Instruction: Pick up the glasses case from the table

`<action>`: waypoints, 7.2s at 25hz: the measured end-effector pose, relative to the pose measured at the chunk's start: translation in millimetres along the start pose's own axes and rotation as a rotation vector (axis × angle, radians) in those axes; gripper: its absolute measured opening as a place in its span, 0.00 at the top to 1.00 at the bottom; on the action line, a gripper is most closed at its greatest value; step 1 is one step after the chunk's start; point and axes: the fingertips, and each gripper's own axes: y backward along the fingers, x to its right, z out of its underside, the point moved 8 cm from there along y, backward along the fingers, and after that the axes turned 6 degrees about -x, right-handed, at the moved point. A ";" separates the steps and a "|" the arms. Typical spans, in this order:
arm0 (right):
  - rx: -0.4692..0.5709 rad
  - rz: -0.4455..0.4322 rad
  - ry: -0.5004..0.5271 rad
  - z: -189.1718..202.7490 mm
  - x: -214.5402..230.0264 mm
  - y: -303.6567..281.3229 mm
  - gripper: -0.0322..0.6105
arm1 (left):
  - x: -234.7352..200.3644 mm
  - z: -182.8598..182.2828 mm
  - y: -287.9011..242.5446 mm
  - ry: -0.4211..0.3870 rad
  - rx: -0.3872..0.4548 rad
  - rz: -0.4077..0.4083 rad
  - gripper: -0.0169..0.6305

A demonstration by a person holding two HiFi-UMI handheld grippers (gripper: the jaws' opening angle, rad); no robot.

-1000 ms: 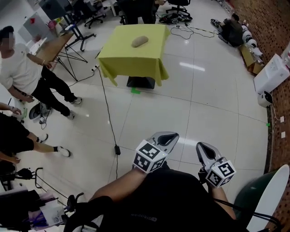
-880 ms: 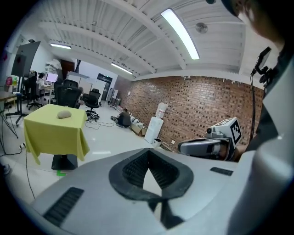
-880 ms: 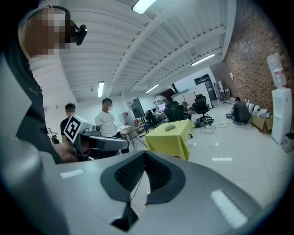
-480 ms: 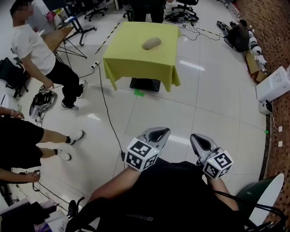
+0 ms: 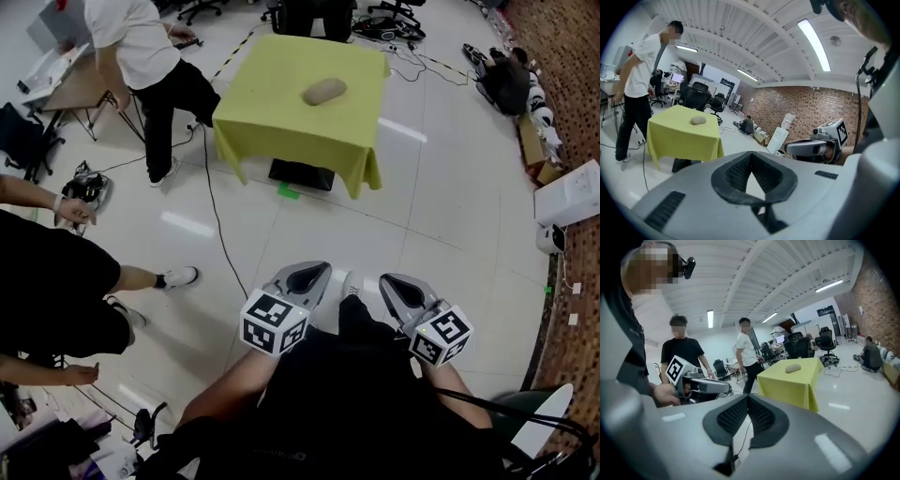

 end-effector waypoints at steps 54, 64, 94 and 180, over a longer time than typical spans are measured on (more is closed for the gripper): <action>-0.054 0.076 -0.006 -268.8 221.8 -369.4 0.95 | -420.1 -276.4 -206.5 -0.131 -0.113 0.021 0.96; -0.023 0.119 -0.128 -279.2 306.6 -354.9 0.95 | -437.9 -301.8 -339.6 -0.237 -0.310 0.009 0.85; -0.010 0.098 -0.200 -277.2 369.1 -344.3 0.95 | -463.6 -237.2 -470.4 -0.368 -0.680 -0.077 0.39; 0.220 0.202 -0.027 -255.9 100.1 -330.8 0.95 | -396.7 -275.0 -29.2 -0.127 0.035 0.065 0.41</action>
